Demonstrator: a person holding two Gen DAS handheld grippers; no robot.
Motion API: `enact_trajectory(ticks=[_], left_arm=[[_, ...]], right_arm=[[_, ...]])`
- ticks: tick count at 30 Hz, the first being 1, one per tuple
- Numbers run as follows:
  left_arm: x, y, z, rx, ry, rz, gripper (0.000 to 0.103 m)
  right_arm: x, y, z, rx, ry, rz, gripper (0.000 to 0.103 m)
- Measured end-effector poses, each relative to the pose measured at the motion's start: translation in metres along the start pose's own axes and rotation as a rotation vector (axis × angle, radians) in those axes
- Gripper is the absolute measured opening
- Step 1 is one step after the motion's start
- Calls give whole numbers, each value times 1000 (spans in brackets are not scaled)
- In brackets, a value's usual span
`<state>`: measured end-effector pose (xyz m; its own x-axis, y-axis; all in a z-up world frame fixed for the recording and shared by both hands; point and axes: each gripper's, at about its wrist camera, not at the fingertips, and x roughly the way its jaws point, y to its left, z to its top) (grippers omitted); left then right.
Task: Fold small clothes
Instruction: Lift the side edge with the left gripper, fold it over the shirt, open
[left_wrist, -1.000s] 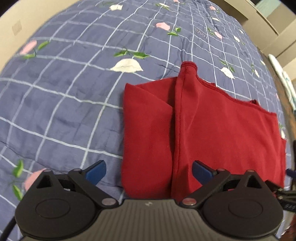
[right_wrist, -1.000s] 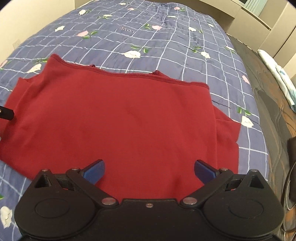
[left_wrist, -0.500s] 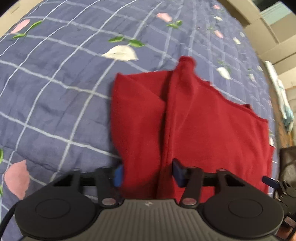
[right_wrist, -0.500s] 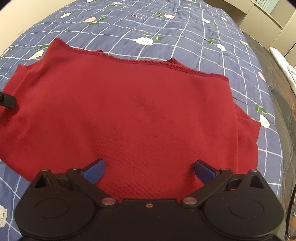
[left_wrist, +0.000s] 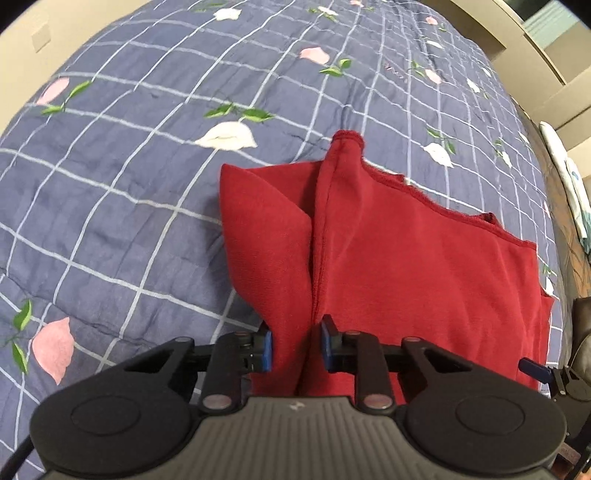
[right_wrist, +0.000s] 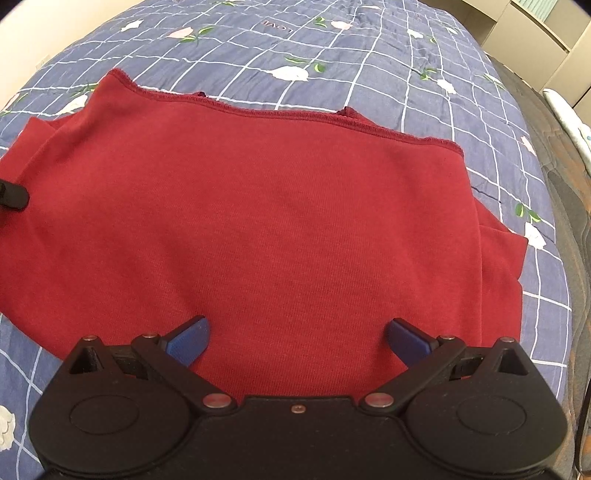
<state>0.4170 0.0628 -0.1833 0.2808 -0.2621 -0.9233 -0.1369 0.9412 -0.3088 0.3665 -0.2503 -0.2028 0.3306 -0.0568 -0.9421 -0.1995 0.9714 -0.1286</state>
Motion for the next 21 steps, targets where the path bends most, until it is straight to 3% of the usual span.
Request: enact_trajectory(ticks=[8,15,21], left_arm=[[-28,-29,1,72,-53,-9,24],[-49,-84,2,140,-78,31,22],[-64,-150,-3,200,-101,5,21]], right_arm=[[-8,-1,0,-36,-21,2,102],[-31,-23,-13,-25,-61,10,102],[-61,-59,-33,18,-117,15,102]])
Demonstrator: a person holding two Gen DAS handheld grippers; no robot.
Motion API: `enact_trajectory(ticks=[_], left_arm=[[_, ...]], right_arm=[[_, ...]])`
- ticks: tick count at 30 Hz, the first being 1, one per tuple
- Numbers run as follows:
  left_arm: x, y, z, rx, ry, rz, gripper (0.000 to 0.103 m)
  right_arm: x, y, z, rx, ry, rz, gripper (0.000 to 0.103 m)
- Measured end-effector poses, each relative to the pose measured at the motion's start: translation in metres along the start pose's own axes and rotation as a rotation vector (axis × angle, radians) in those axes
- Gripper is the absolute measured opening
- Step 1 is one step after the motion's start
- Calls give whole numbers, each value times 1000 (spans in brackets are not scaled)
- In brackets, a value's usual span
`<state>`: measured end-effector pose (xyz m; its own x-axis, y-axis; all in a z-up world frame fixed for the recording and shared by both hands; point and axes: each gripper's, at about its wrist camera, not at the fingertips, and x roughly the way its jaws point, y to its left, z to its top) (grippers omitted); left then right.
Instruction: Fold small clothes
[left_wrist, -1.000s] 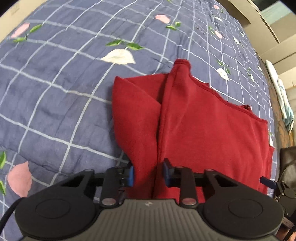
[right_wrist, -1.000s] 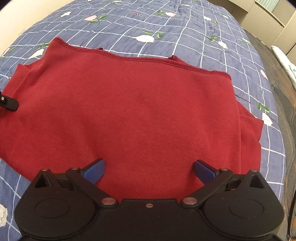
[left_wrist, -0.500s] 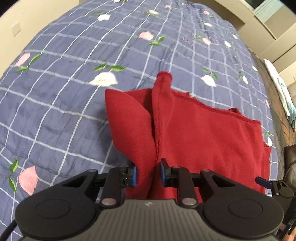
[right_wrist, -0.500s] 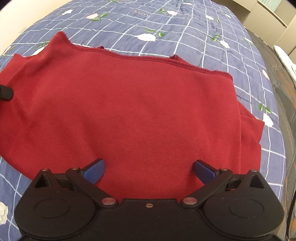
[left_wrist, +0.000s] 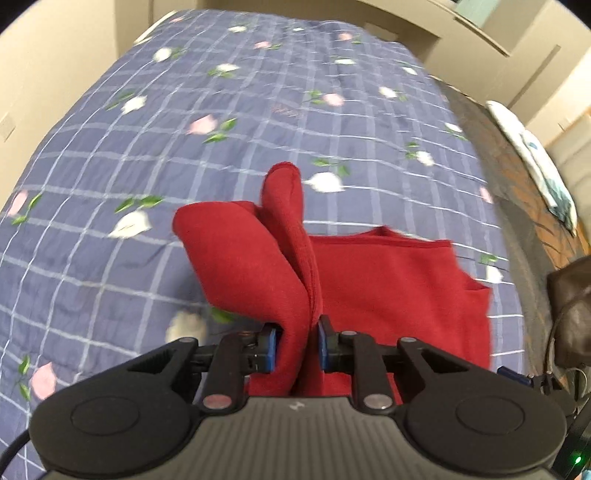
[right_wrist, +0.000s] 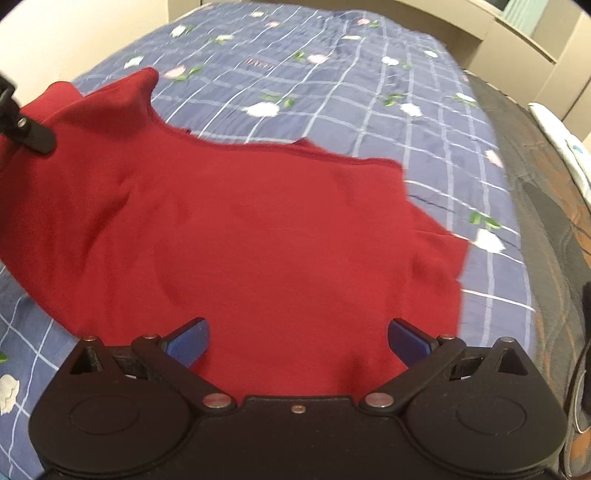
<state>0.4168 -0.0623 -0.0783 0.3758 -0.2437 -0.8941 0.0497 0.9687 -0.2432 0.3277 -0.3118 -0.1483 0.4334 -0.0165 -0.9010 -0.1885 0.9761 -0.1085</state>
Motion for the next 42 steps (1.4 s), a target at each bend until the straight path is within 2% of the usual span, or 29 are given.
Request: enact_trajectory(ticks=[5,11,14,18,21,23,29,30,32,36,39,42], left_arm=[[9,-72,0,97,0,-39,21],[47,-154,-18,207,52,-47,21],[68,-185,-32,258,86,-21,21],[86,-206,-47,306,132,44,24],[89,-207,-51,293,148,25,35],[89,-205,-51,271,155,11,46],[86,-193,-49,196,173,-39,60],[83,-191,-49,184,169,-46,61],[74,-183,-49,163,156,-70,73],[53,-159,-53,102,115,-99,84],[41,-134,-59,41,82,-65,90],[38,-104,-67,-37,77,11,93]], right_arm=[[-22,-41,-22,66,-27,-10,102],[-32,-93,-59,148,-16,-51,102],[-33,-114,-76,181,0,-68,102],[-32,-134,-94,224,18,-80,102],[-32,-144,-104,252,26,-73,102],[-31,-147,-107,260,32,-63,102],[-28,-145,-105,251,51,-23,102],[-27,-144,-103,248,51,-13,102],[-26,-142,-99,245,53,10,102],[-21,-140,-90,261,63,64,102],[-16,-139,-80,282,64,118,102],[-13,-138,-66,320,57,201,102]])
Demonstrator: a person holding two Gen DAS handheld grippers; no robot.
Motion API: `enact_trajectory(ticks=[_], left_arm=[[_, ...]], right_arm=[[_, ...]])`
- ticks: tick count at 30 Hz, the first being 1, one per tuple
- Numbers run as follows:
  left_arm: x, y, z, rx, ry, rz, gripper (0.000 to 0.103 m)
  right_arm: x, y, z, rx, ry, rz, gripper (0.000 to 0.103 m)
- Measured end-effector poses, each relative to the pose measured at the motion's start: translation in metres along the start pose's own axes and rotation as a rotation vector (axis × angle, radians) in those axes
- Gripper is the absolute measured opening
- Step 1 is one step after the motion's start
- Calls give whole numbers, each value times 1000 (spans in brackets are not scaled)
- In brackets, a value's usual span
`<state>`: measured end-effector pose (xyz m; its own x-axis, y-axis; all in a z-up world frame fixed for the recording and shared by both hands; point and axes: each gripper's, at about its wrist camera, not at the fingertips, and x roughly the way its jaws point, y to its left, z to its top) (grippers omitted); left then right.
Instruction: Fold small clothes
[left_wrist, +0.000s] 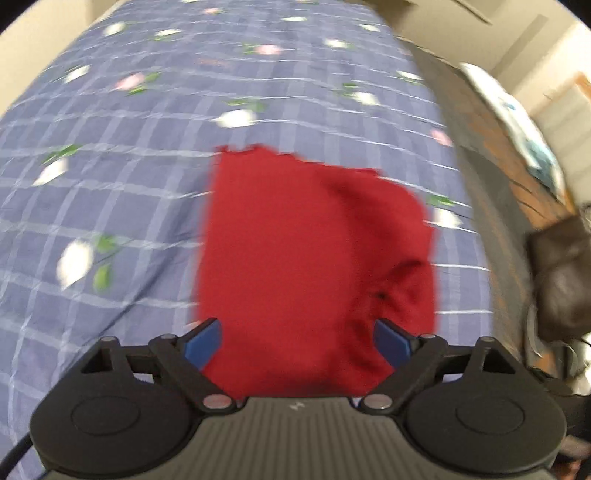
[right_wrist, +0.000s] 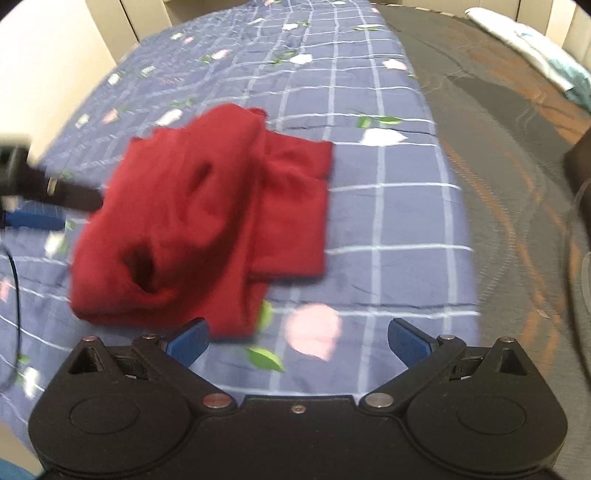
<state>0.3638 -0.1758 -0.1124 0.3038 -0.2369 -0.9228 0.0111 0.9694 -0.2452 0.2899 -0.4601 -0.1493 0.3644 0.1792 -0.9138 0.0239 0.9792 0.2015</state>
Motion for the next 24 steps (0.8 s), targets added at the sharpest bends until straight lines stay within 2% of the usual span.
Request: enact_trajectory(ticks=[4,7,11,15,18,21,24], left_arm=[[4,42,-10,-131,30,72,93],[10,62,-17,-171,65,97,94],[22,69,-25,-157,128,114,94],[28,68,-32,-135,165,139,94],[25,67,-35,-139,166,131,94],[23,66,-33,-135,155,126,94],[20,64,-29,-133,137,124,94]], right_arm=[[11,9,18,71,27,138,102],[20,16,29,146,42,207,102],[34,22,48,228,43,238,102],[51,22,72,270,35,218,102],[61,21,88,288,29,183,93],[66,16,99,325,9,161,79],[67,10,105,349,-11,149,60]])
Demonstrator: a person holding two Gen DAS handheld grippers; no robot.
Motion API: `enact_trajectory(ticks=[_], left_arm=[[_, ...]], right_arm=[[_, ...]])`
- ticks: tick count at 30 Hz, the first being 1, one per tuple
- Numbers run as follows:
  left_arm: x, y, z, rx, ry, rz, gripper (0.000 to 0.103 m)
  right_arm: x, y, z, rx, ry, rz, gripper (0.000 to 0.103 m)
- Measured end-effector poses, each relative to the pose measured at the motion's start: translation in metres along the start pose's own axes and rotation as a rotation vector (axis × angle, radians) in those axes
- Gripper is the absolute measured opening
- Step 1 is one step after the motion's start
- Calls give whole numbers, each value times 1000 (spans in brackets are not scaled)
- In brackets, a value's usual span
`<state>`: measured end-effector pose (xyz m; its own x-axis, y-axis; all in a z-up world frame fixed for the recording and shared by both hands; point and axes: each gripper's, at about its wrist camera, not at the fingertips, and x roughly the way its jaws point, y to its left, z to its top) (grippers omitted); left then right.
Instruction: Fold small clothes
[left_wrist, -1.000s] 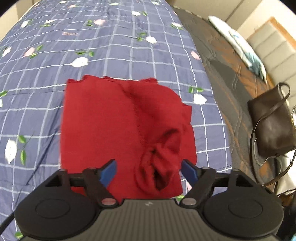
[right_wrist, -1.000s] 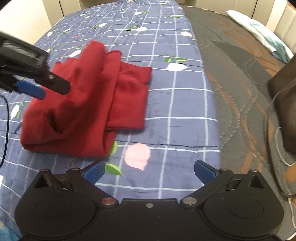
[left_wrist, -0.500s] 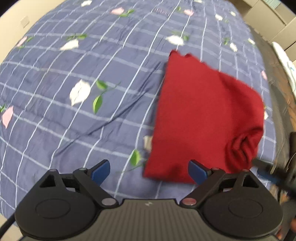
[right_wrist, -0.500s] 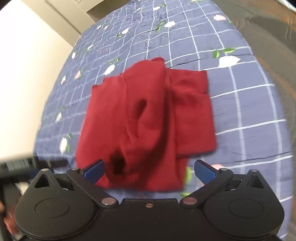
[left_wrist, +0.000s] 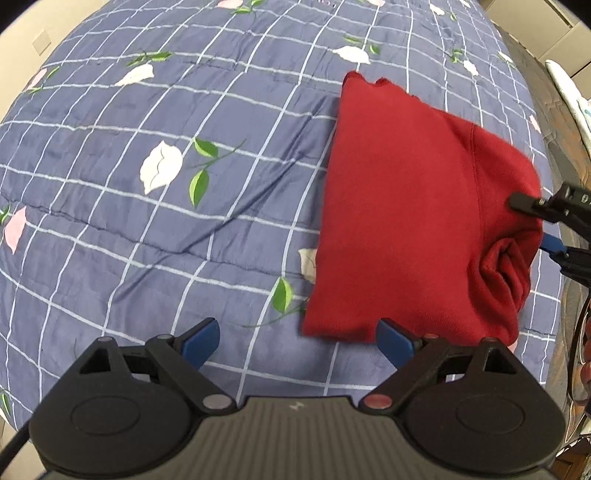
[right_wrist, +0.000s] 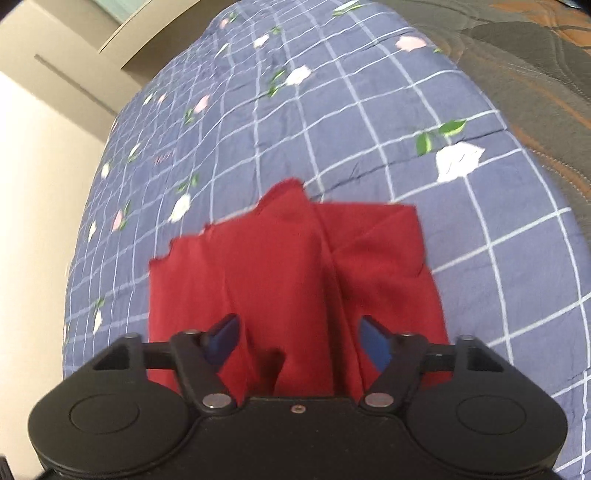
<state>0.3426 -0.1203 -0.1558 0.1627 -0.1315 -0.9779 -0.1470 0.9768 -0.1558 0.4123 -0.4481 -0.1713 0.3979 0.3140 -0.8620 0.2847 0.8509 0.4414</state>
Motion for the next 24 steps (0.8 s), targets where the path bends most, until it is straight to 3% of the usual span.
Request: enact_trajectory(ticks=[2,3,5,12,19,21,24], left_arm=[[-2,-1,3,2,-13,-2,94],[-3,-2,4,3,-18,-4,94],[-5,-4,8,6,-30,-10,94],[-14,-15,18,27,-66,-65,94],[5,-33,18,74,0,-31,94],[11,-37,16,94,20,-6,94],[14,-39,13,106,31,-5,94]], right_arm=[[0,0,3,-9,-1,8,37],[0,0,4,-14,-2,17,31],[-4,1,5,-43,-13,36,10],[-40,-2,20,-192,-80,55,6],[-41,-42,34,-143,-71,-46,6],[-33,-53,33,-101,-43,-65,9],[-31,-58,23,-71,-30,-79,26]])
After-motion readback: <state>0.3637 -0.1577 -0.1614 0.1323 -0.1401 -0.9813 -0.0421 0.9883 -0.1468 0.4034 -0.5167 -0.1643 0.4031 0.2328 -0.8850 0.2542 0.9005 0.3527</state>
